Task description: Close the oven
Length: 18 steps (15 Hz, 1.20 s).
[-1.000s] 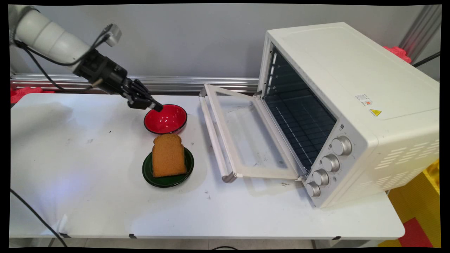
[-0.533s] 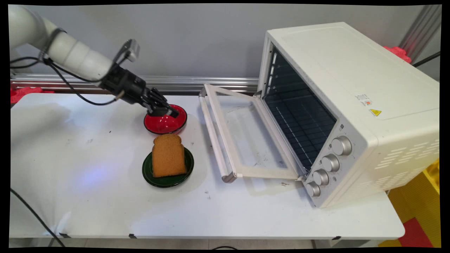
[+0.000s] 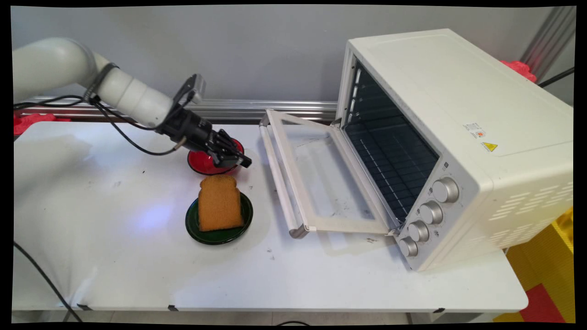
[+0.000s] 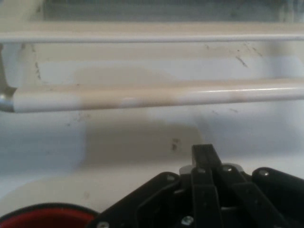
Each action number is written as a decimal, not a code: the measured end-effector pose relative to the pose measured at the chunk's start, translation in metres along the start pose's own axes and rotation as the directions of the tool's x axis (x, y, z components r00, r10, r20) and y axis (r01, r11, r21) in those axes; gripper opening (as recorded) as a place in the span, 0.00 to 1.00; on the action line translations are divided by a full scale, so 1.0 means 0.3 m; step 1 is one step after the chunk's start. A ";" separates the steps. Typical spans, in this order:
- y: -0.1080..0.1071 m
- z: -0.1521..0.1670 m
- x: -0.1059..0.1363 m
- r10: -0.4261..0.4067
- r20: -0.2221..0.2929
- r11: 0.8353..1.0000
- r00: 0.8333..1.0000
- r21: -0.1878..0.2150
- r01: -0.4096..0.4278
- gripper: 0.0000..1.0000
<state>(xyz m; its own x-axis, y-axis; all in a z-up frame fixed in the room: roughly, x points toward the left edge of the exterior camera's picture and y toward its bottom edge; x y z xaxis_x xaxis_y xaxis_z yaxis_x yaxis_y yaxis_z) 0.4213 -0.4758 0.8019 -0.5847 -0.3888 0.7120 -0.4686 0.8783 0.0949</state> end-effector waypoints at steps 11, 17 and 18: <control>0.014 0.159 -0.020 0.021 -0.020 1.000 1.000 -0.011 -0.021 0.00; 0.025 0.216 -0.023 0.027 -0.027 0.999 0.999 -0.019 -0.027 0.00; 0.026 0.222 -0.024 0.028 -0.028 0.999 0.999 -0.020 -0.028 0.00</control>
<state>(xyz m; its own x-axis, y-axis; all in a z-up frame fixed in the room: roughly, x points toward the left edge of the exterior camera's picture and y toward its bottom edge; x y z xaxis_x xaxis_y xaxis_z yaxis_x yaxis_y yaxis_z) 0.3776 -0.4846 0.7512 -0.5783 -0.3564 0.7338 -0.4387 0.8943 0.0886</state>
